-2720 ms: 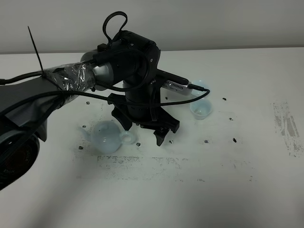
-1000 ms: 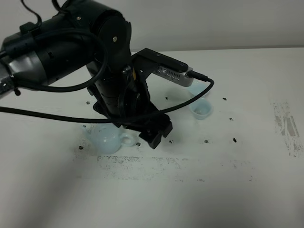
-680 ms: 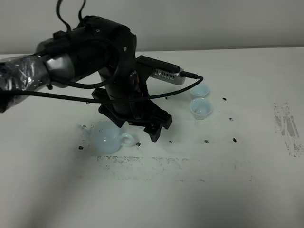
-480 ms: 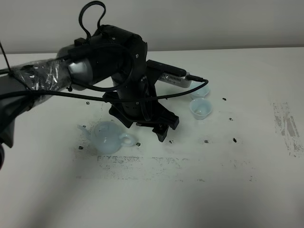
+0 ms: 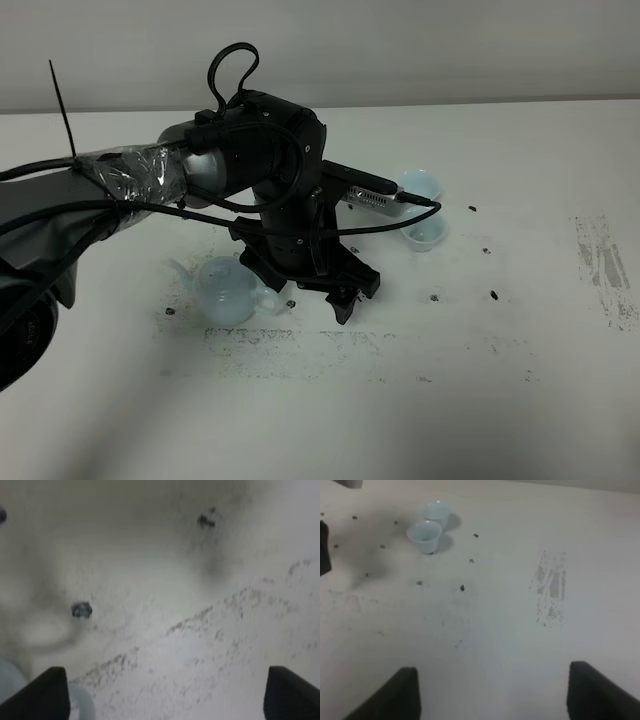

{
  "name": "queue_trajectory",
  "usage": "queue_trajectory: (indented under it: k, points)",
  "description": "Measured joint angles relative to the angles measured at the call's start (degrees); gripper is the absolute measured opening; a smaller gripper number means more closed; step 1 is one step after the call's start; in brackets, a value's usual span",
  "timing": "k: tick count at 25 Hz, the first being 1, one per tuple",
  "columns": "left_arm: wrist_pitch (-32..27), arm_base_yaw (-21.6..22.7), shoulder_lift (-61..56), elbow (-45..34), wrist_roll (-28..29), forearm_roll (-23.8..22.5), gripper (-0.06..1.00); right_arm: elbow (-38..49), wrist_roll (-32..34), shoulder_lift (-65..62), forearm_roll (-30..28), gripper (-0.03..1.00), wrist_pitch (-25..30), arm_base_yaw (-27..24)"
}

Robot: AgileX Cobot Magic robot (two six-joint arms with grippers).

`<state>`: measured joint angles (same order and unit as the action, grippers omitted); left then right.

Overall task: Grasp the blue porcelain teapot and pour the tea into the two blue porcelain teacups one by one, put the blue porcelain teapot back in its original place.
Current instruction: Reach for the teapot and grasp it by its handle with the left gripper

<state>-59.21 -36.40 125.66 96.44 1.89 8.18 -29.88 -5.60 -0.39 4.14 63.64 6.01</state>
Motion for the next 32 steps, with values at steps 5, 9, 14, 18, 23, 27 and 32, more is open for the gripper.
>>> queue_trajectory:
  k: [5,9,14,18,23,27,32]
  points:
    - [-4.04,0.0,0.0,0.0,-2.23,0.0,0.75,0.0,0.0,0.0,0.0,0.59,0.0,0.0]
    - [-6.49,0.0,0.0,0.0,-3.75,0.0,0.75,0.0,0.0,0.0,0.0,0.59,0.0,0.0]
    - [-9.11,0.0,0.0,0.0,-4.14,-2.06,0.75,0.0,0.0,0.0,0.0,0.59,0.0,0.0]
    - [-9.11,-0.07,0.0,0.0,-4.69,-4.37,0.75,0.0,0.0,0.0,0.0,0.59,0.0,0.0]
    - [-9.11,-0.07,0.0,0.0,-5.35,-5.02,0.75,0.0,0.0,0.0,0.0,0.59,0.0,0.0]
    - [-9.11,-0.07,0.0,0.0,-6.28,-4.74,0.75,0.0,0.0,0.0,0.0,0.59,0.0,0.0]
    - [-7.95,-0.07,0.0,0.23,-7.7,-0.13,0.75,0.0,0.0,0.0,0.0,0.59,0.0,0.0]
